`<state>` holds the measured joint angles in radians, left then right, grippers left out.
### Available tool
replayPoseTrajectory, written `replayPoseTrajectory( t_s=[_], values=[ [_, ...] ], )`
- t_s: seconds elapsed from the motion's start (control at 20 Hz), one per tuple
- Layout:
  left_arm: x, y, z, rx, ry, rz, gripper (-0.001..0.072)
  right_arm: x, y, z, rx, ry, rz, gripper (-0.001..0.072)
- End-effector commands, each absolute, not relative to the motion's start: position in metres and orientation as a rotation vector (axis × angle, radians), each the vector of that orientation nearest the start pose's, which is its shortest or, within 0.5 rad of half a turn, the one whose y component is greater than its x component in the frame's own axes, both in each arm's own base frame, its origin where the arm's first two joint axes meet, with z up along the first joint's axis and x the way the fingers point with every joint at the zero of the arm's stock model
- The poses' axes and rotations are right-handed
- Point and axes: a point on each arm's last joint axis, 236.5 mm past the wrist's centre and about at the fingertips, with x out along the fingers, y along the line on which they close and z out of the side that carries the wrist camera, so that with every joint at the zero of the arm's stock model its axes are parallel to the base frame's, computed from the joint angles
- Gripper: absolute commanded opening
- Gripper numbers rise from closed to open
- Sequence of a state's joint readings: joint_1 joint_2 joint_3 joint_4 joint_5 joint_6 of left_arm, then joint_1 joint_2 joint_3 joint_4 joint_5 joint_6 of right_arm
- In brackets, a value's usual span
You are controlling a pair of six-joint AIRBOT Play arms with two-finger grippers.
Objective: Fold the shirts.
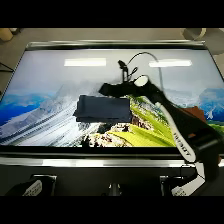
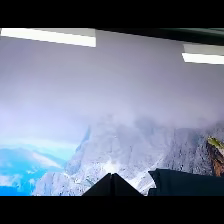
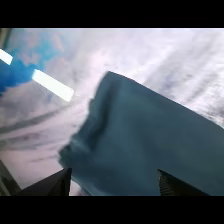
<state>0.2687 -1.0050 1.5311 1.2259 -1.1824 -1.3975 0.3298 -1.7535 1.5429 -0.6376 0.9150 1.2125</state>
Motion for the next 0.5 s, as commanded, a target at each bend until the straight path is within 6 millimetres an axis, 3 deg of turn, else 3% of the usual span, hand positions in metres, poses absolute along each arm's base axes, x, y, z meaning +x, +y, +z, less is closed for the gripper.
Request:
replayPoseTrajectory(
  t_s=[0.0, 0.05, 0.1, 0.15, 0.25, 0.45],
  values=[
    [0.386, 0.041, 0.257, -0.126, 0.665, -0.024, 0.0026, 0.432, 0.166, -0.022, 0.150, 1.399, 0.573, 0.0584],
    [0.386, 0.041, 0.250, -0.130, 0.682, -0.025, 0.0026, 0.421, 0.138, -0.033, 0.101, 1.477, 0.522, 0.0643],
    [0.386, 0.041, 0.243, -0.134, 0.696, -0.025, 0.0026, 0.414, 0.125, -0.041, 0.094, 1.517, 0.501, 0.0647],
    [0.385, 0.040, 0.239, -0.137, 0.706, -0.025, 0.0026, 0.412, 0.127, -0.047, 0.115, 1.528, 0.504, 0.0651],
    [0.385, 0.041, 0.232, -0.142, 0.718, -0.025, 0.0026, 0.416, 0.149, -0.058, 0.189, 1.495, 0.539, 0.0688],
    [0.385, 0.040, 0.232, -0.142, 0.720, -0.025, 0.0026, 0.429, 0.200, -0.081, 0.355, 1.465, 0.600, 0.0693]
  ],
)
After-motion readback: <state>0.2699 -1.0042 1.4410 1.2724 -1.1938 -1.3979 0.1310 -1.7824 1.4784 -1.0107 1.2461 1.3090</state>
